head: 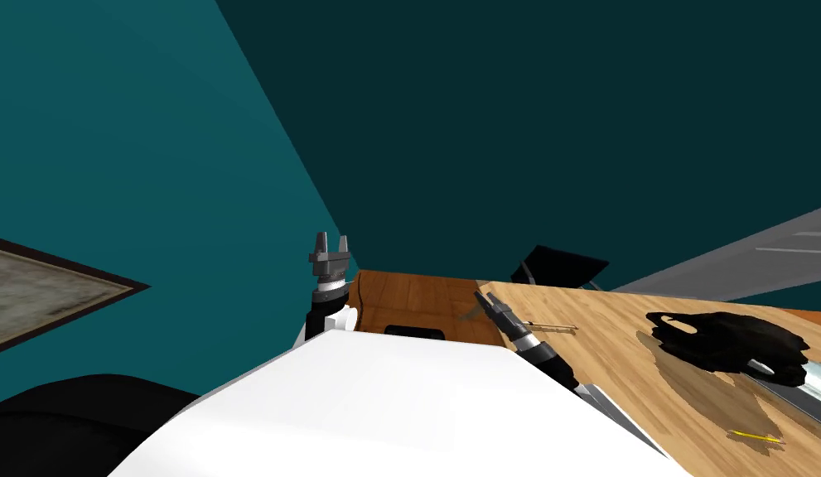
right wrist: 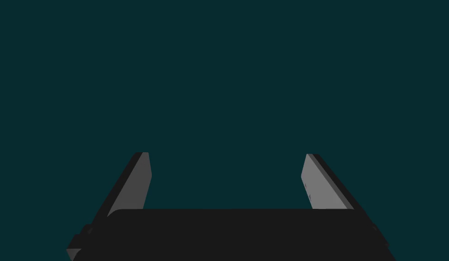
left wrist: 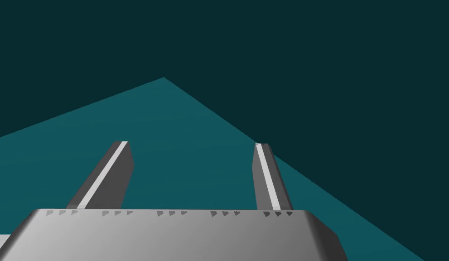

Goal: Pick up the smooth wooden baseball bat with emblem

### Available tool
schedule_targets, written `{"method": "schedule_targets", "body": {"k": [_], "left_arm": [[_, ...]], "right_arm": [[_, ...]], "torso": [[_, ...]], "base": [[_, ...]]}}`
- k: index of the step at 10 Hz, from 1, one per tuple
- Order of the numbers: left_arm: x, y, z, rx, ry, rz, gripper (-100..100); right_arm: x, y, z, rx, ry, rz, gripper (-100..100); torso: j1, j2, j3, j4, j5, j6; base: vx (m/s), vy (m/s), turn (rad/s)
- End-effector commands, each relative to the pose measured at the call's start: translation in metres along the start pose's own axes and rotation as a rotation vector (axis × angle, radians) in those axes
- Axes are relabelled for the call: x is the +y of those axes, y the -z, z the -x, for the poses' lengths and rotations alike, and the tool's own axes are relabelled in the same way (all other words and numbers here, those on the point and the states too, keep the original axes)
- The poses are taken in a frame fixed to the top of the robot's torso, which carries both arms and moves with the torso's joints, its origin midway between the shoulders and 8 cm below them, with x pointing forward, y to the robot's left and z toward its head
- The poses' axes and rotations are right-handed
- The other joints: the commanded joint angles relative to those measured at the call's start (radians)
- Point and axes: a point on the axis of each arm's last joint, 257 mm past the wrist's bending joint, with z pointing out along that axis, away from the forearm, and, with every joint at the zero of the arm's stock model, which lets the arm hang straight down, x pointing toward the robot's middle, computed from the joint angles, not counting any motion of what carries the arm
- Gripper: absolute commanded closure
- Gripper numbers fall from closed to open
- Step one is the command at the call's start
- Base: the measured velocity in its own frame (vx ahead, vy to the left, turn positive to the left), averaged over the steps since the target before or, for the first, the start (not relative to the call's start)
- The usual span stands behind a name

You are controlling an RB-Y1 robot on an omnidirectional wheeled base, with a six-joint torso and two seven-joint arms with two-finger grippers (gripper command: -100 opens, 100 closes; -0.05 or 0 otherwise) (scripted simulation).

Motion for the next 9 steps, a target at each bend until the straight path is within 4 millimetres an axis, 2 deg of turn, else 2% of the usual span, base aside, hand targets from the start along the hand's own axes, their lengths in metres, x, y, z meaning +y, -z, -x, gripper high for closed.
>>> {"method": "schedule_targets", "body": {"k": [1, 2, 4, 5, 6, 7, 8, 9], "left_arm": [[0.000, 0.000, 0.000, 0.000, 0.000, 0.000, 0], [0.000, 0.000, 0.000, 0.000, 0.000, 0.000, 0], [0.000, 0.000, 0.000, 0.000, 0.000, 0.000, 0], [0.000, 0.000, 0.000, 0.000, 0.000, 0.000, 0], [0.000, 0.000, 0.000, 0.000, 0.000, 0.000, 0], [0.000, 0.000, 0.000, 0.000, 0.000, 0.000, 0], [0.000, 0.000, 0.000, 0.000, 0.000, 0.000, 0], [0.000, 0.000, 0.000, 0.000, 0.000, 0.000, 0]], "right_arm": [[-0.016, 0.010, -0.020, 0.075, 0.083, -0.016, -100], [-0.018, 0.011, -0.022, 0.078, 0.082, -0.020, -100], [-0.043, 0.036, -0.048, 0.206, 0.219, -0.036, -100], [-0.049, 0.040, -0.054, 0.223, 0.231, -0.045, -100], [-0.065, 0.056, -0.067, 0.294, 0.300, -0.054, -100], [-0.065, 0.056, -0.069, 0.299, 0.307, -0.052, -100], [-0.081, 0.074, -0.081, 0.370, 0.375, -0.058, -100], [-0.081, 0.074, -0.082, 0.376, 0.383, -0.055, -100]], "torso": [[0.000, 0.000, 0.000, 0.000, 0.000, 0.000], [0.000, 0.000, 0.000, 0.000, 0.000, -0.001], [0.000, -0.001, 0.000, 0.000, 0.000, 0.000], [-0.001, -0.001, -0.001, 0.000, 0.000, 0.000], [-0.001, -0.001, -0.001, 0.000, 0.000, 0.000], [-0.001, -0.001, -0.001, 0.000, 0.000, 0.000], [-0.001, -0.001, -0.001, 0.000, 0.000, 0.000], [-0.001, -0.002, -0.001, 0.000, 0.000, 0.000]], "base": [[0.008, 0.000, 0.232], [0.009, -0.006, 0.097], [0.020, -0.005, 0.214], [0.024, -0.014, 0.101], [0.025, -0.008, 0.178], [0.021, -0.013, 0.090], [0.028, -0.014, 0.153], [0.027, -0.016, 0.091]]}}
